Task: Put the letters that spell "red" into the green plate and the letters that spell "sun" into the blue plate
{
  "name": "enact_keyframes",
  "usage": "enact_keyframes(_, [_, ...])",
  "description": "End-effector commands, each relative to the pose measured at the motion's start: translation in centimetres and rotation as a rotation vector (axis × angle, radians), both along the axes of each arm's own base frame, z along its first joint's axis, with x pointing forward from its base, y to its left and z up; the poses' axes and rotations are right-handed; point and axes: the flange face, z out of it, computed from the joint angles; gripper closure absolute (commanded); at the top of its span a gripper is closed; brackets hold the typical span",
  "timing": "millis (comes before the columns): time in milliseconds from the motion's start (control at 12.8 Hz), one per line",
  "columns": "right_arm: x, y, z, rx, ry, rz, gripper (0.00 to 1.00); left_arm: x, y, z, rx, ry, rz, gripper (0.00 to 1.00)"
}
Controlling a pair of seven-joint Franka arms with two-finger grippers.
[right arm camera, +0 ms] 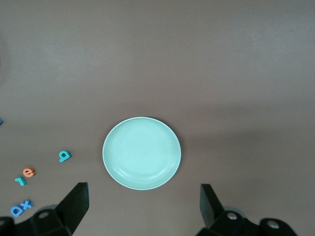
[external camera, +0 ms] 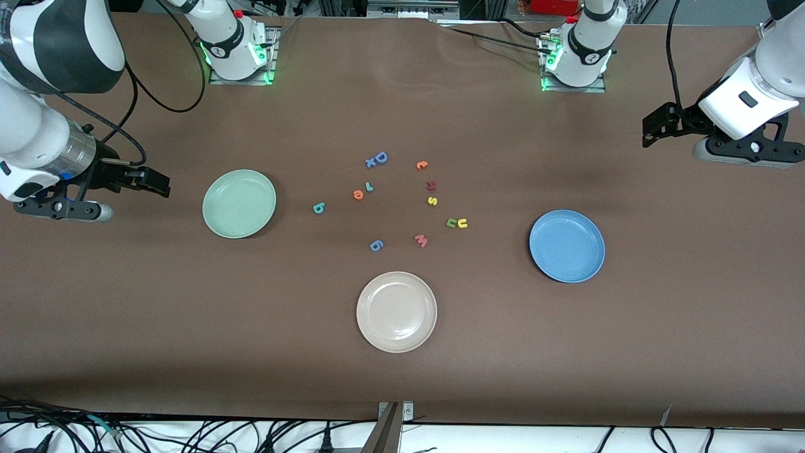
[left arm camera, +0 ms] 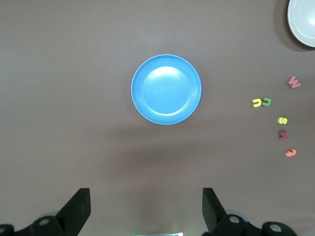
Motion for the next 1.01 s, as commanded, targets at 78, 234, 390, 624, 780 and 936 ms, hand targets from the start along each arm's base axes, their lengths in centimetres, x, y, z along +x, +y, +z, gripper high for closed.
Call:
enact_keyframes(78, [-0.1,-0.3,0.3,0.022,-0.003,0.009,0.0,0.6,0.2,0.3,-0.017,0.009,-0.012,0.0])
enact_keyframes(234, [-0.1,-0.2,0.2,0.022,-0.001,0.011,0.0,0.6,0.2,0.4,-0.015,0.008,-0.012,0.0])
enact_keyframes(390, [0.0,-0.2,0.1,0.022,0.002,0.011,0.0,0.6,0.6,0.5,-0.016,0.005,-0.004,0.0])
enact_keyframes(624, [-0.1,-0.2,0.0,0.021,0.004,0.008,0.0,0.5,-0.5,1.0,-0.015,-0.003,-0.024,0.0])
enact_keyframes(780, [-0.1,-0.2,0.0,0.021,0.005,0.007,0.0,0.4,-1.1,1.1,-0.014,-0.003,-0.037,0.0])
enact_keyframes(936, [-0.1,-0.3,-0.1,0.023,0.007,0.006,0.0,0.3,-1.2,1.1,-0.014,-0.003,-0.038,0.0])
